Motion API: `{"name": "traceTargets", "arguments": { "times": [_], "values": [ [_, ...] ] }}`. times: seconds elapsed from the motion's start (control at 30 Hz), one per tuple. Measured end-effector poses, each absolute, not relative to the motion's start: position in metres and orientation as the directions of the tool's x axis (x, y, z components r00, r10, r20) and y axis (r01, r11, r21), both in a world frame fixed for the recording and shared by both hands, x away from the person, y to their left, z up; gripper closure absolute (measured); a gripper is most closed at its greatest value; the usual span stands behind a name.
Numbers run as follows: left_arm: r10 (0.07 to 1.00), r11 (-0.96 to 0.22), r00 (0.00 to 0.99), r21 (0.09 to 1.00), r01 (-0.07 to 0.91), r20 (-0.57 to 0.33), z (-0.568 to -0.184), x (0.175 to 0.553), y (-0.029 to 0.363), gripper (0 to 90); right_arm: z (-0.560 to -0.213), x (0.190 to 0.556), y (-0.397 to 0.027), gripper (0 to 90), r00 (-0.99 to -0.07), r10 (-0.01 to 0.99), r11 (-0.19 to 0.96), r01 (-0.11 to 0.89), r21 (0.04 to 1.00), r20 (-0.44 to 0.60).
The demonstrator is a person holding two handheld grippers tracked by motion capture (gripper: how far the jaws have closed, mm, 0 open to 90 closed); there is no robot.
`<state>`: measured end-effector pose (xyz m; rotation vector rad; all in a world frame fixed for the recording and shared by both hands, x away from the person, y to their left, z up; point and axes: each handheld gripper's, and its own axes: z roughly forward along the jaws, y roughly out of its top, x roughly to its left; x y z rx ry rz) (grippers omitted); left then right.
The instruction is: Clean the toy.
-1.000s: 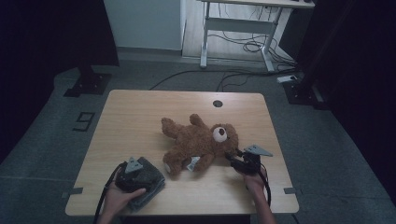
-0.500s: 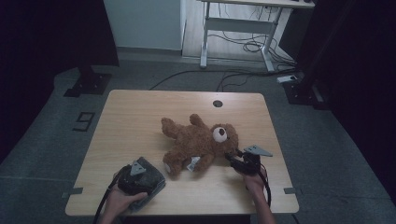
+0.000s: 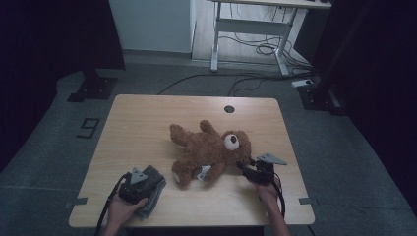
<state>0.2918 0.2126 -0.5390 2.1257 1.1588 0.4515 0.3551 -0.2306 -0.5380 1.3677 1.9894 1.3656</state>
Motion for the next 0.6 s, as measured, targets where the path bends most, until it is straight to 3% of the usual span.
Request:
{"name": "traceTargets", "arguments": {
  "times": [0.17,0.4,0.6],
  "values": [
    [0.844,-0.341,0.533,0.711,0.615,-0.056,-0.536,0.293,0.218,73.1,-0.537,0.355,-0.230,52.1,-0.462,0.859,0.058,0.515,0.855,0.220],
    [0.838,-0.261,0.533,0.770,0.582,-0.119,-0.523,0.290,0.219,74.5,-0.538,0.355,-0.230,51.9,-0.464,0.859,0.062,0.510,0.858,0.214],
    [0.826,-0.253,0.552,0.804,0.538,-0.110,-0.509,0.287,0.214,74.9,-0.538,0.355,-0.230,51.8,-0.466,0.858,0.060,0.511,0.858,0.218]
  ]
}}
